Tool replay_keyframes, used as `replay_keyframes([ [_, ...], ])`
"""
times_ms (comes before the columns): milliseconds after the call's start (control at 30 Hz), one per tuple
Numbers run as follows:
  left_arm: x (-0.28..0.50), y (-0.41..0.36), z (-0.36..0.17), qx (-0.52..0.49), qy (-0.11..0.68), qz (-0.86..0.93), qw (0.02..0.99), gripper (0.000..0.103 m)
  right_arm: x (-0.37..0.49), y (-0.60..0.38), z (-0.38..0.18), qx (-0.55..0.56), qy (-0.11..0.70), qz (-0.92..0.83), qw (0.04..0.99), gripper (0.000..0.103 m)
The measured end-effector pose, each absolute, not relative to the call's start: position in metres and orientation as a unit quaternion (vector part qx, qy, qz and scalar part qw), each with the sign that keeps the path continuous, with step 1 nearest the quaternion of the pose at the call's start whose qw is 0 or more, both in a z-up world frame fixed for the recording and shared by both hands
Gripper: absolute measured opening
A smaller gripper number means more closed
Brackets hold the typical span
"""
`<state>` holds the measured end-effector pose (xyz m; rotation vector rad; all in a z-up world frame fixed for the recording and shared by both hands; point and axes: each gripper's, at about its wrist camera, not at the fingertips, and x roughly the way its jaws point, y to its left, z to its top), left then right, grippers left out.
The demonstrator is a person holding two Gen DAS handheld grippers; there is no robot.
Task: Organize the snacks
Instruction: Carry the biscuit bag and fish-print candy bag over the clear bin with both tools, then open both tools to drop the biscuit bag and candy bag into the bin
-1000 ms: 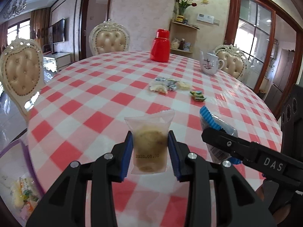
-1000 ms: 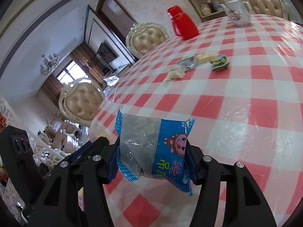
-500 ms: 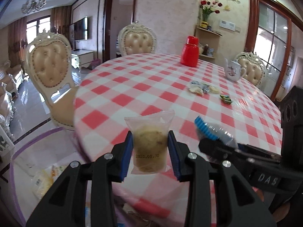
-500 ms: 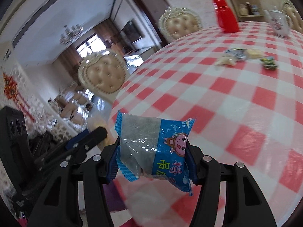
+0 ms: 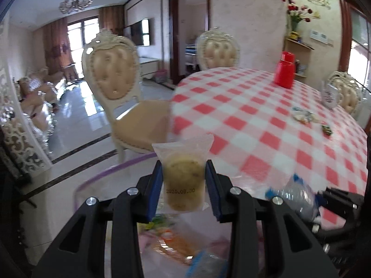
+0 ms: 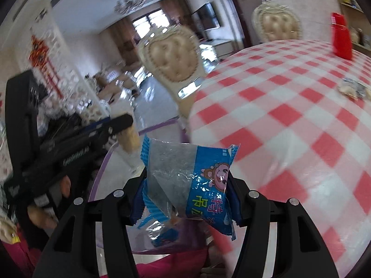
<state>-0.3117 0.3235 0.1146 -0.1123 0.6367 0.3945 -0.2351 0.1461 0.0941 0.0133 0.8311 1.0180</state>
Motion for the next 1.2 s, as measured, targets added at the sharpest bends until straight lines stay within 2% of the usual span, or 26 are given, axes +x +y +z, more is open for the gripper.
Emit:
replay_keyframes([
  [100, -0.32, 0.338, 0.118, -0.056, 0.307, 0.216, 0.925, 0.037, -0.254, 0.174, 0.088, -0.025, 0.391, 0.5, 0.772, 0.057],
  [133, -0.322, 0.343, 0.119, -0.06, 0.305, 0.222, 0.924, 0.043, -0.259, 0.18, 0.085, -0.031, 0.394, 0.507, 0.766, 0.058],
  [167, -0.326, 0.348, 0.121, -0.068, 0.302, 0.228, 0.923, 0.061, -0.263, 0.187, 0.083, -0.035, 0.399, 0.517, 0.757, 0.061],
  [233, -0.331, 0.352, 0.124, -0.078, 0.285, 0.237, 0.925, 0.085, -0.266, 0.192, 0.079, -0.04, 0.404, 0.528, 0.746, 0.067],
  [300, -0.333, 0.352, 0.127, -0.075, 0.271, 0.256, 0.925, 0.085, -0.264, 0.186, 0.08, -0.034, 0.396, 0.526, 0.751, 0.071],
  [367, -0.332, 0.35, 0.127, -0.077, 0.269, 0.26, 0.924, 0.093, -0.254, 0.173, 0.083, -0.012, 0.395, 0.514, 0.761, 0.072],
  [567, -0.319, 0.328, 0.125, -0.073, 0.259, 0.246, 0.931, 0.094, -0.212, 0.124, 0.092, 0.119, 0.401, 0.509, 0.752, 0.074],
  [733, -0.312, 0.319, 0.128, -0.067, 0.255, 0.235, 0.936, 0.095, -0.224, 0.147, 0.103, 0.074, 0.377, 0.52, 0.763, 0.072],
  [967, -0.313, 0.351, 0.115, -0.128, 0.27, 0.242, 0.923, 0.095, -0.185, 0.143, 0.068, 0.125, 0.453, 0.486, 0.737, 0.073],
  [1067, -0.315, 0.35, 0.115, -0.122, 0.265, 0.241, 0.926, 0.095, -0.168, 0.16, 0.044, 0.122, 0.486, 0.465, 0.73, 0.073],
  [1167, -0.315, 0.35, 0.113, -0.118, 0.265, 0.238, 0.927, 0.095, -0.172, 0.177, 0.041, 0.08, 0.471, 0.46, 0.748, 0.074],
  [1200, -0.314, 0.352, 0.111, -0.12, 0.267, 0.239, 0.926, 0.095, -0.178, 0.183, 0.043, 0.058, 0.466, 0.466, 0.75, 0.07],
])
